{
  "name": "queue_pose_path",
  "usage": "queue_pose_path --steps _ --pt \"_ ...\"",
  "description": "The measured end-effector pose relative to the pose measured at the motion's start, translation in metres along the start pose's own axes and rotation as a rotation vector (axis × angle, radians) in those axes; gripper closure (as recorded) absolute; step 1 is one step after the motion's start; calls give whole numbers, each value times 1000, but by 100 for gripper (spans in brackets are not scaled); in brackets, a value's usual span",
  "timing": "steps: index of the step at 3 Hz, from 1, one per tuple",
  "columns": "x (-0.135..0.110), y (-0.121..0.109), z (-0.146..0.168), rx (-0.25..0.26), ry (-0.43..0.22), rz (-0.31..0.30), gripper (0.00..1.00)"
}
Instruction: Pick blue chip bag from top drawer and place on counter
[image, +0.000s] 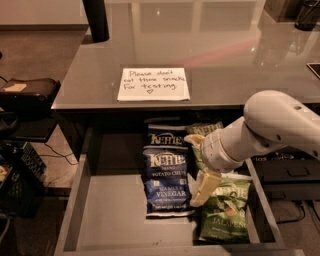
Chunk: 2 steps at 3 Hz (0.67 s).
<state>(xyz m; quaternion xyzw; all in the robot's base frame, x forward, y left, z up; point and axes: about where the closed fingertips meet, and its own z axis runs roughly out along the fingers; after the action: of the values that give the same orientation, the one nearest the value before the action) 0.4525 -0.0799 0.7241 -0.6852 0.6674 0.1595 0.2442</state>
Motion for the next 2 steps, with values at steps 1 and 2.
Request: queue_pose_path --steps 1,2 --pt "0 0 0 0 0 0 0" --pt "1 -9 11 47 15 -46 0"
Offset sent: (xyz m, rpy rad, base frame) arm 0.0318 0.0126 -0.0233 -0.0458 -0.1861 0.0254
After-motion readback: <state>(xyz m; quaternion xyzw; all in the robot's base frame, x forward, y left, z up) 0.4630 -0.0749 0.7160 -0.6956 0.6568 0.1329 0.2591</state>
